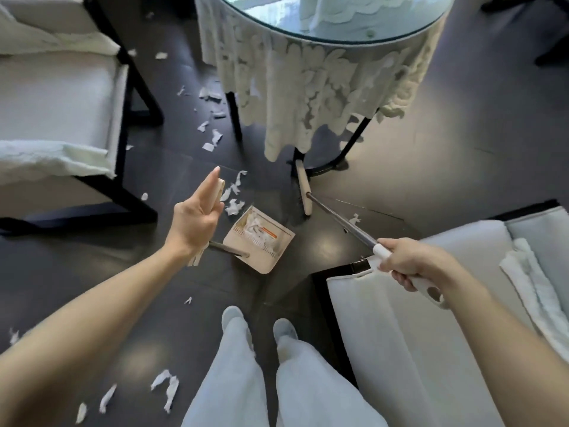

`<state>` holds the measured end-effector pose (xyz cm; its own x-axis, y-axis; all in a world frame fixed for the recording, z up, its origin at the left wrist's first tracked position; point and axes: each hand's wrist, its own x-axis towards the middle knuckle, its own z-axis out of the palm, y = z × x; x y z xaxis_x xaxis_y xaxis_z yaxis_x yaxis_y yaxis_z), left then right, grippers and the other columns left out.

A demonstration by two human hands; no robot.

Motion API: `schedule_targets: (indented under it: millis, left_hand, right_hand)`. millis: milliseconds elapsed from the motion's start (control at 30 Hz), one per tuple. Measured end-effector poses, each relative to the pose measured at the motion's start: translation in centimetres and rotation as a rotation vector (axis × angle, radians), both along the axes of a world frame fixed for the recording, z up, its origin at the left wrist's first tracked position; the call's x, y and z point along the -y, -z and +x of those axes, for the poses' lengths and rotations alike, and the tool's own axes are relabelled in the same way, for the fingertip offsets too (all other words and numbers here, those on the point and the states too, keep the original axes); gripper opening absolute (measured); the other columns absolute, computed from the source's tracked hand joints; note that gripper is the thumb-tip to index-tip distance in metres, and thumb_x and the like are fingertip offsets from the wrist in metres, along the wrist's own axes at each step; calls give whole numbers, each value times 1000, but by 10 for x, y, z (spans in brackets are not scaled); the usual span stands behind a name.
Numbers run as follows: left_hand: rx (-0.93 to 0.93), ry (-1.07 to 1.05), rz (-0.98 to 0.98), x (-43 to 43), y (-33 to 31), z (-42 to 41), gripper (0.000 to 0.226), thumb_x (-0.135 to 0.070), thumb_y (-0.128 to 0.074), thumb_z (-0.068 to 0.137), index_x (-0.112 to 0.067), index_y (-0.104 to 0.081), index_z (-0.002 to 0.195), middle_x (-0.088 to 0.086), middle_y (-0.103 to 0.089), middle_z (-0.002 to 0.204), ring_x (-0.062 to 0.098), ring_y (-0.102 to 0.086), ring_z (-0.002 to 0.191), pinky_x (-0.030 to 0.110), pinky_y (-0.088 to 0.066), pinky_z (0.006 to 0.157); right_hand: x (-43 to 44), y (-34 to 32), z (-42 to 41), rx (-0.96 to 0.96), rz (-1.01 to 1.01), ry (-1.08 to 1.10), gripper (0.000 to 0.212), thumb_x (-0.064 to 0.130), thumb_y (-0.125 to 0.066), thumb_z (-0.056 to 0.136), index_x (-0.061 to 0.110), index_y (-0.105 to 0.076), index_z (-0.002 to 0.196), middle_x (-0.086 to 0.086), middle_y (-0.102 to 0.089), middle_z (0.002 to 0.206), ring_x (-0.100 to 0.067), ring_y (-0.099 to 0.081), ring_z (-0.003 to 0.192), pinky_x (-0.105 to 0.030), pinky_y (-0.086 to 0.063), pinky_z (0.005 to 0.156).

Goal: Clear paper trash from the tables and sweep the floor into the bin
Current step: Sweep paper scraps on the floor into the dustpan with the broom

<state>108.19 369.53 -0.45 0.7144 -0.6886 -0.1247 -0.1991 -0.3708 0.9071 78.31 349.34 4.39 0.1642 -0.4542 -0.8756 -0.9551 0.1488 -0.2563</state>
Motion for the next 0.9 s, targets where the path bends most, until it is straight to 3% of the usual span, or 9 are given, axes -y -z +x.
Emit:
schedule_targets:
  millis: [133, 267, 400, 567, 633, 700, 767, 833, 900]
  left_hand:
    - [25, 76, 25, 13, 1, 20, 69, 0, -60, 89, -43, -42, 139, -36, -49, 118, -28, -41, 109, -4, -26, 95]
    - [-43, 142, 17, 17, 3, 37, 71, 3, -59, 89, -49, -43, 136, -40, -53, 115, -13, -47, 118, 4, -30, 101]
    - [-62, 162, 9, 10, 7, 49, 74, 4, -58, 89, -54, -44, 132, -38, -55, 118, -6, -48, 123, 12, -30, 106]
    - [-53, 142, 29, 0, 10, 55, 72, 3, -59, 88, -51, -45, 133, -39, -52, 121, -11, -46, 121, 7, -29, 104]
    - [-59, 154, 45, 2, 10, 53, 71, 3, -59, 89, -52, -45, 132, -44, -52, 115, -16, -45, 118, 1, -29, 98]
    - [-51, 172, 59, 7, 10, 51, 69, 1, -59, 89, -52, -45, 131, -45, -52, 111, -22, -46, 111, -3, -31, 91]
    - [-9, 193, 83, 16, 8, 52, 66, -5, -61, 90, -52, -44, 134, -37, -54, 113, -24, -52, 95, -2, -37, 79]
    - [12, 220, 115, 27, 5, 55, 66, -11, -61, 90, -57, -41, 132, -30, -55, 117, -18, -57, 80, 2, -42, 69]
    - [30, 258, 127, 40, 1, 59, 69, -11, -62, 90, -64, -38, 129, -27, -56, 117, -11, -58, 86, 0, -41, 71]
  right_hand:
    - [11, -6, -7, -36, -20, 139, 40, -3, -49, 93, 13, -50, 129, -6, -42, 57, -14, -36, 44, -19, -32, 41]
    - [23, -3, -3, -115, -33, 204, 30, -5, -47, 93, 13, -50, 117, -8, -43, 60, -14, -36, 44, -17, -33, 38]
    - [38, 14, 15, -197, -56, 145, 30, -5, -45, 92, -1, -50, 122, -11, -47, 59, -19, -38, 50, -29, -36, 54]
    - [21, 36, 47, -130, -16, 145, 48, -12, -50, 84, -14, -45, 131, -8, -44, 65, -14, -47, 37, -13, -34, 28]
    - [3, 43, 56, -112, 32, 142, 46, -11, -49, 84, -12, -46, 130, -7, -46, 68, -12, -45, 37, -15, -35, 31]
    - [-10, 41, 60, -124, 114, 181, 39, -9, -45, 89, 4, -52, 126, -6, -48, 70, -11, -40, 36, -17, -34, 37]
    - [-13, 28, 54, -112, 179, 276, 35, -6, -44, 92, 17, -51, 117, -3, -45, 57, -8, -35, 33, -14, -32, 36]
    - [-12, 10, 42, -93, 191, 335, 34, -5, -46, 93, 19, -53, 117, 0, -41, 49, -7, -35, 33, -13, -32, 35]
    - [-11, -7, 31, -81, 187, 405, 32, -3, -47, 94, 20, -55, 116, 2, -42, 45, -5, -35, 31, -12, -32, 34]
